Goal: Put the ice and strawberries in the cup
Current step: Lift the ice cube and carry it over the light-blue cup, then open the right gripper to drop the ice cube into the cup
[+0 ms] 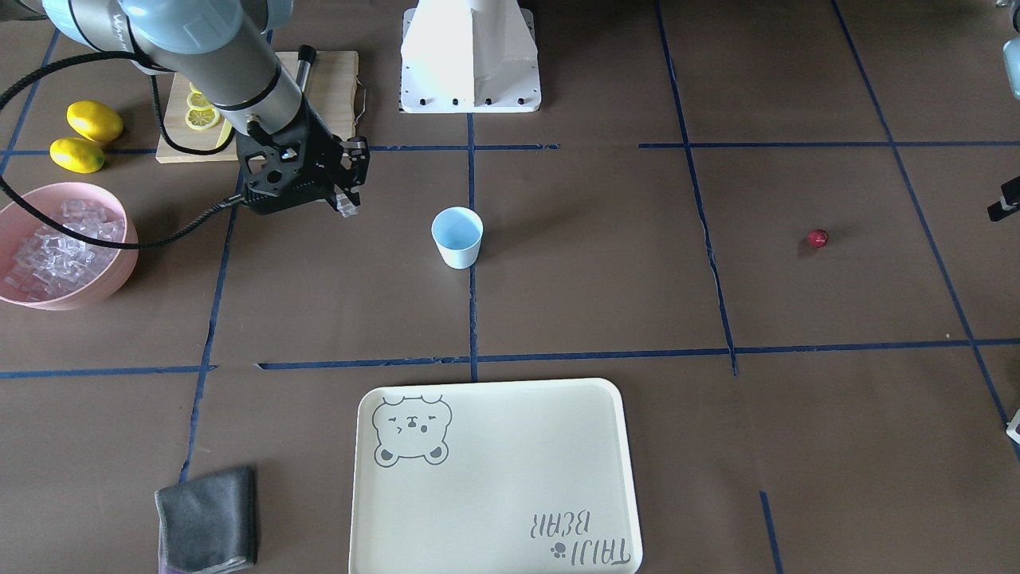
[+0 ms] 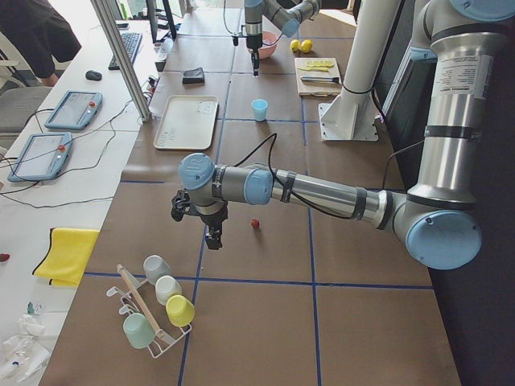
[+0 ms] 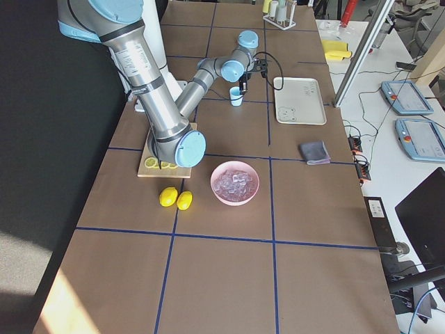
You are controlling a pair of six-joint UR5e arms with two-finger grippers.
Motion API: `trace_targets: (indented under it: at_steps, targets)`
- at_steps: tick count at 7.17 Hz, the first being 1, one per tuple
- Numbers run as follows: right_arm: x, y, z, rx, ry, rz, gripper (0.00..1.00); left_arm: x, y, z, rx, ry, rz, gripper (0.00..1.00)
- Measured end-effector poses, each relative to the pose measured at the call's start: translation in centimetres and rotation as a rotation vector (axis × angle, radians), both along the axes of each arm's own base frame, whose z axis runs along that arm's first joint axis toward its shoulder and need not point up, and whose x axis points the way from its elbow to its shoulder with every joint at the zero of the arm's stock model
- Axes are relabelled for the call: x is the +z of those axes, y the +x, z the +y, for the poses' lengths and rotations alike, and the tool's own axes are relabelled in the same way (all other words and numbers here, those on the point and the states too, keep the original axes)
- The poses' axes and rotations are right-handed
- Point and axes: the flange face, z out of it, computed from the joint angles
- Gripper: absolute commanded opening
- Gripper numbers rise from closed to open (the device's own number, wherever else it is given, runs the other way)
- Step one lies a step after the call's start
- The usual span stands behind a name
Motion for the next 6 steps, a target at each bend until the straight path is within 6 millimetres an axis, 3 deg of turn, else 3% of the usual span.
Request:
trace_targets:
  at_steps: [4, 5, 6]
  targets:
    - [-2.7, -6.3, 0.7, 0.003, 0.017, -0.031, 0.03, 0.1, -0.1, 0.5, -0.001, -0.001, 0.000, 1.00]
    - [-3.0, -7.8, 1.3, -0.002, 0.025, -0.021, 0.19, 0.0, -0.1, 0.6, -0.001, -0.001, 0.000, 1.00]
    - [-3.0, -8.5, 1.6, -0.006, 0.027, -0.015, 0.58, 0.0, -0.1, 0.6, -0.001, -0.002, 0.000, 1.00]
